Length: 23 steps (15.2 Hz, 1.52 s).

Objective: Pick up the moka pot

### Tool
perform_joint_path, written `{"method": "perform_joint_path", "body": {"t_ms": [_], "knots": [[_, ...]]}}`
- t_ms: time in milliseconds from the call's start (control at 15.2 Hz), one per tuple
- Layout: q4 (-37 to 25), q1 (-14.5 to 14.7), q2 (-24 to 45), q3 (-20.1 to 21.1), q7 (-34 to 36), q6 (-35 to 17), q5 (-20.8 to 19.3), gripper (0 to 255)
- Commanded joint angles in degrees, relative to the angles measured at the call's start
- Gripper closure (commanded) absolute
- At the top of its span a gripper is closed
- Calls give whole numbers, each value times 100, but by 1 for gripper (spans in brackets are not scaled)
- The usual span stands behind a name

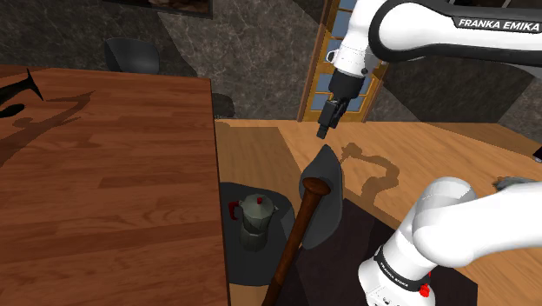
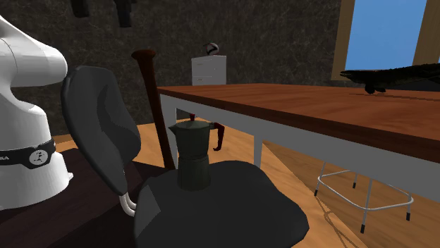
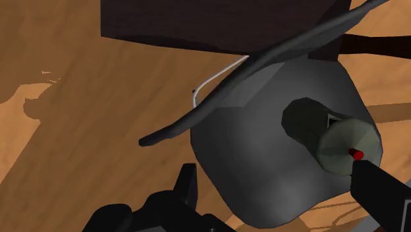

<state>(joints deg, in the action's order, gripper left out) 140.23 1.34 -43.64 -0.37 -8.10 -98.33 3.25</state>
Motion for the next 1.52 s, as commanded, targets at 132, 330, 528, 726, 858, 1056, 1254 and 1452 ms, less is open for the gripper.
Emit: {"method": "perform_joint_path", "body": {"t_ms": [132,330,528,726,858,1056,1254,1452], "knots": [[-118,137,443,140,-49,-157,25,0],[-327,324,1111,350,-116,-364,41,0],[-570,493,1779,563,-171,-533,29,0],[-843,648,2443,776,-211,-666,-16,0],[-1041,747,2884,917,-228,-733,-67,0],[-1359,895,3541,1121,-238,-805,-174,0],[-1700,1051,4195,1311,-232,-840,-317,0],[-2061,1223,4844,1481,-216,-839,-489,0]]}}
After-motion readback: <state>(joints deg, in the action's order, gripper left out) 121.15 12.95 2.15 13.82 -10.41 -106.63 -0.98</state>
